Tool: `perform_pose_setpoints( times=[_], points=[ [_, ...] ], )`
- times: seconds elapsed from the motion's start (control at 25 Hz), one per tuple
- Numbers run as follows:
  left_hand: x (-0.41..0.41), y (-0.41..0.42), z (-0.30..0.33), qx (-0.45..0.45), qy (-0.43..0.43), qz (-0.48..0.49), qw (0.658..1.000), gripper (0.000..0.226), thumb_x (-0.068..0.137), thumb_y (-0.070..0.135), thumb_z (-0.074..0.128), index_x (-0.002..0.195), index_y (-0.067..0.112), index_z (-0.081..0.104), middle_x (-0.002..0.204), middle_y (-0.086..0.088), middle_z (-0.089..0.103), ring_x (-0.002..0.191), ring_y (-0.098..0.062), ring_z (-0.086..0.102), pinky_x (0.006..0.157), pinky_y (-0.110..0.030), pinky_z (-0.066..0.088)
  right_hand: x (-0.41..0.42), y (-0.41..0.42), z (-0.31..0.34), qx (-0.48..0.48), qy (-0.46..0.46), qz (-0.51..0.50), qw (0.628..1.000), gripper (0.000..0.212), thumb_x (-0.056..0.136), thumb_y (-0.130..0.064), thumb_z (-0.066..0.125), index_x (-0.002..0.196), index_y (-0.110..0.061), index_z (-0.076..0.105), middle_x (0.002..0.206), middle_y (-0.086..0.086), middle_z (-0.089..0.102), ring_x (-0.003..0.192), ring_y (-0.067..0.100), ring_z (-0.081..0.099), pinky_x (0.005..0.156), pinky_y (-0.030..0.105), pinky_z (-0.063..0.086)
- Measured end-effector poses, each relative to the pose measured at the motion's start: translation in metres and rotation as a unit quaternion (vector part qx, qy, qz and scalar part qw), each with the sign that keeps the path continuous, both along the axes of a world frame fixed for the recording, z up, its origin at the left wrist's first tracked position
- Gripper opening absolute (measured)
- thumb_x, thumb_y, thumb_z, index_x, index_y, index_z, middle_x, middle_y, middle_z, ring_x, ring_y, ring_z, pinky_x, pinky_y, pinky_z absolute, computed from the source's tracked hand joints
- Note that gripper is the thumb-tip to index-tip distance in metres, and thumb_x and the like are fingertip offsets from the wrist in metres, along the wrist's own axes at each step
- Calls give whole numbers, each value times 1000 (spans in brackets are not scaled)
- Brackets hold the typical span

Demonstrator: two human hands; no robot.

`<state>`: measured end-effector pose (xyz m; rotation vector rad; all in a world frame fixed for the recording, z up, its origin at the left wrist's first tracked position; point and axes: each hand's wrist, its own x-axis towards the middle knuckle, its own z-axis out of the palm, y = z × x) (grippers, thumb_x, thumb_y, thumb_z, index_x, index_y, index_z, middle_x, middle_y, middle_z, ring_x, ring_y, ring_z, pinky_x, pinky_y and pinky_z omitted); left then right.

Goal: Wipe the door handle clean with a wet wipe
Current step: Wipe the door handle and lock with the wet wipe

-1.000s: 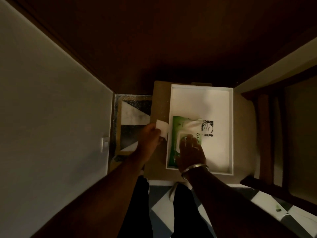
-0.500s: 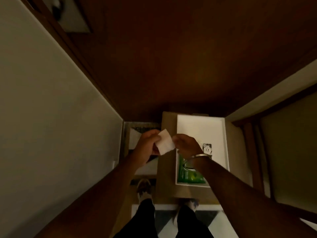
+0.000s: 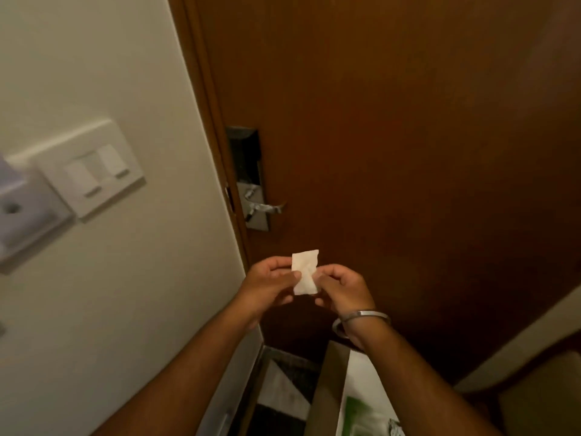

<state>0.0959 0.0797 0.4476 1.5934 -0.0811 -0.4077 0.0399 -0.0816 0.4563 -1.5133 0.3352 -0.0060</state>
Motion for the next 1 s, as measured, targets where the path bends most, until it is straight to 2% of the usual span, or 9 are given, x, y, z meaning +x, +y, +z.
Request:
perform_pose_setpoints(
  times=[0.12, 0.16, 0.28, 0.44, 0.56, 0.68, 0.84, 0.92, 1.0],
  points=[
    [-13, 2, 33, 46, -93, 114, 988, 20, 83, 28, 74, 101, 25, 68, 97, 1, 73, 82, -13, 70, 57, -20, 51, 5, 8, 36, -61, -57, 34, 996, 13, 89, -13, 67, 81, -22, 72, 78, -8, 73, 69, 4, 68, 57, 16, 56],
    [-14, 4, 44, 20, -84, 116, 989, 16, 85, 34, 70, 98, 26, 70, 96, -1, 74, 82, -14, 71, 58, -21, 52, 9, 12, 46, -73, -70, 42, 994, 12, 89, -13, 68, 81, -21, 73, 78, -7, 74, 69, 4, 68, 58, 17, 56],
    [-6, 12, 70, -28, -33, 53, 998, 27, 87, 48, 63, 98, 26, 72, 94, 1, 76, 86, -16, 72, 66, -30, 56, 21, 20, 69, -94, -85, 60, 990, 9, 86, -16, 71, 80, -18, 76, 75, -3, 76, 64, 3, 68, 57, 15, 55],
    [26, 26, 87, -22, -45, 71, 996, 15, 90, 33, 64, 96, 22, 72, 93, -4, 76, 82, -17, 73, 61, -28, 56, 48, 33, 87, -120, -80, 48, 988, 13, 87, -17, 71, 75, -20, 74, 76, -3, 75, 67, 9, 69, 53, 17, 53],
    [53, 43, 87, -66, -12, 99, 993, 18, 93, 30, 60, 107, 18, 65, 101, -7, 72, 89, -21, 71, 61, -29, 57, 75, 41, 86, -98, -42, -40, 994, 16, 90, -11, 61, 76, -16, 69, 82, 1, 70, 71, 15, 65, 52, 22, 53],
    [82, 62, 76, -94, -5, 126, 988, 15, 95, 23, 56, 108, 17, 62, 109, -10, 66, 98, -24, 65, 61, -28, 57, 104, 47, 76, -50, 11, -107, 993, 14, 88, -1, 58, 84, -11, 66, 87, 9, 69, 66, 17, 63, 49, 22, 50],
    [125, 76, 57, -16, -77, 189, 979, 14, 92, 16, 61, 99, 25, 53, 111, -7, 56, 100, -26, 60, 56, -25, 56, 139, 67, 60, -54, 34, -120, 991, 23, 85, 4, 61, 103, -10, 65, 91, 9, 68, 67, 18, 63, 48, 23, 48],
    [147, 76, 49, 19, -147, 168, 975, 13, 93, 13, 58, 88, 25, 57, 113, -5, 54, 102, -27, 57, 54, -22, 55, 151, 70, 60, -132, 0, -126, 983, 24, 88, -2, 60, 109, -13, 64, 104, 11, 69, 80, 21, 65, 60, 28, 52],
    [171, 73, 40, 36, -199, 128, 971, 21, 95, 10, 53, 88, 25, 64, 118, -6, 54, 106, -28, 55, 57, -22, 56, 164, 62, 73, -316, -77, -118, 938, 30, 93, -16, 58, 123, -18, 60, 125, 8, 65, 105, 22, 64, 84, 33, 55]
  ],
)
